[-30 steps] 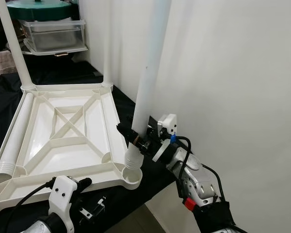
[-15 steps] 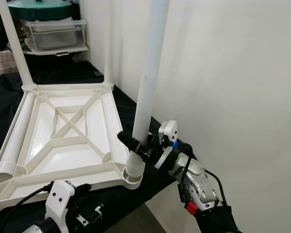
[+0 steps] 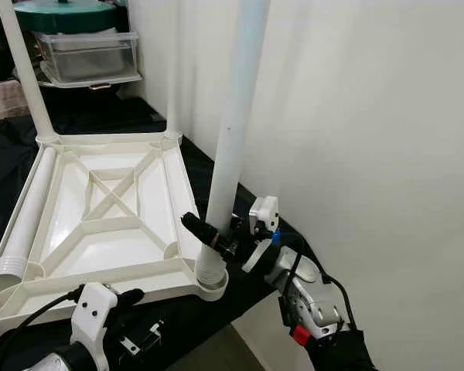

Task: Building children table

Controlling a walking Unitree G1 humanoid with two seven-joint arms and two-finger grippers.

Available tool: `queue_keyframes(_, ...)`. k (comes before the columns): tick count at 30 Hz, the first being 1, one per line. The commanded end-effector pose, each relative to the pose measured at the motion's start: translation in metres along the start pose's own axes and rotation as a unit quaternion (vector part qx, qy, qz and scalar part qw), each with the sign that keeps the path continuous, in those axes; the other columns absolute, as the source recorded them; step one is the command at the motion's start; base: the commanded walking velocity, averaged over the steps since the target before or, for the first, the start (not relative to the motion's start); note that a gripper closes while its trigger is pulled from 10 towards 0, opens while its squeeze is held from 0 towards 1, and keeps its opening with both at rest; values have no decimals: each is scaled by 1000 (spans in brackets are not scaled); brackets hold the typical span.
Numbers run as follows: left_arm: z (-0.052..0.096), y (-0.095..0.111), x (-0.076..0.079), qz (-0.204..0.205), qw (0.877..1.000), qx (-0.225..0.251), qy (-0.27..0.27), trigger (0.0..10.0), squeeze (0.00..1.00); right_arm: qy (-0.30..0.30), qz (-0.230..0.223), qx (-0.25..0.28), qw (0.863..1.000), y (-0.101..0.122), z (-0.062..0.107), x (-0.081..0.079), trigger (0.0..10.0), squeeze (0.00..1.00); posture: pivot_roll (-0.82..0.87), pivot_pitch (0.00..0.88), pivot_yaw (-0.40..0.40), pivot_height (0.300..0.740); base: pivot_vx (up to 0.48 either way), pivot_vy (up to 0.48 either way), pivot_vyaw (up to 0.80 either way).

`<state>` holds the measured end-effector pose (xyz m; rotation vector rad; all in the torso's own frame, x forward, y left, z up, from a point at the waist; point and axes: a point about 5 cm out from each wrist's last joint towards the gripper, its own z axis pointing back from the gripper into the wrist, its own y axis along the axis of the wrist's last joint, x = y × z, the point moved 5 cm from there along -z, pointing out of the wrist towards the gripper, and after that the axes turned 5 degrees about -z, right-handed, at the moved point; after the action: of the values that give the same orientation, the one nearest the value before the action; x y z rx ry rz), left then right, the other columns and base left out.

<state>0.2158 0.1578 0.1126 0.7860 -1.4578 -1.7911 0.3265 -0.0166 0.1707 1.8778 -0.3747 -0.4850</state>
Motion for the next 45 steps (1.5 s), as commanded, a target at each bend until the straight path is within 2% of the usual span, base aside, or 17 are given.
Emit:
queue_keyframes(1,-2,2,-2,1,1000,0,-1,10000,0,-34,24,23,999,18,-4,14,3882,0,178,0,-125,740,0,0,0)
queue_keyframes(2,-4,7,-3,-2,1000,7,-4,10000,0,-49,32,37,998,30,-9,21,8275,0,176,0,-124,740,0,0,0)
queue_keyframes(3,-4,7,-3,-2,1000,7,-4,10000,0,-49,32,37,998,30,-9,21,8275,0,176,0,-124,740,0,0,0)
queue_keyframes(4,-6,12,-5,-7,1000,14,-6,10000,0,-56,39,53,996,44,-14,25,10000,0,173,0,-124,740,0,0,0)
queue_keyframes(6,-6,12,-5,-7,1000,14,-6,10000,0,-56,39,53,996,44,-14,25,10000,0,173,0,-124,740,0,0,0)
queue_keyframes(8,-6,26,-14,-45,999,24,-16,10000,0,-45,49,92,993,80,-27,25,10000,0,173,0,-135,740,0,0,0)
queue_keyframes(9,-6,26,-14,-45,999,24,-16,10000,0,-45,49,92,993,80,-27,25,10000,0,173,0,-135,740,0,0,0)
queue_keyframes(10,-6,34,-20,-65,997,27,-21,10000,0,-36,48,104,993,91,-33,22,10000,0,177,0,-139,740,0,0,0)
queue_keyframes(12,-6,34,-20,-65,997,27,-21,10000,0,-36,48,104,993,91,-33,22,10000,0,177,0,-139,740,0,0,0)
queue_keyframes(13,-5,40,-24,-80,996,30,-25,10000,0,-28,46,109,993,95,-36,19,10000,0,177,0,-139,740,0,0,0)
queue_keyframes(16,-7,48,-30,-98,994,36,-26,10000,0,-13,32,107,994,92,-42,9,10000,0,177,0,-140,740,0,0,0)
queue_keyframes(18,-12,60,-36,-118,991,47,-32,10000,0,13,8,93,996,77,-48,-9,10000,0,164,0,-130,740,0,0,0)
queue_keyframes(20,-13,63,-37,-123,991,49,-35,10000,0,18,2,89,996,72,-50,-14,10000,0,164,0,-131,740,0,0,0)
queue_keyframes(24,-15,64,-37,-124,990,50,-38,10000,0,21,-2,86,996,69,-51,-17,10000,0,162,0,-129,740,0,0,0)
queue_keyframes(29,-30,60,-25,-120,989,50,-75,10000,0,48,-28,83,995,65,-62,-36,10000,0,156,0,-124,740,0,0,0)
queue_keyframes(37,-38,56,-18,-112,988,49,-97,10000,0,66,-48,83,993,66,-65,-48,10000,0,155,0,-122,740,0,0,0)
queue_keyframes(45,-44,59,-21,-116,987,54,-94,10000,0,83,-58,78,992,64,-65,-59,10000,0,150,0,-117,740,0,0,0)
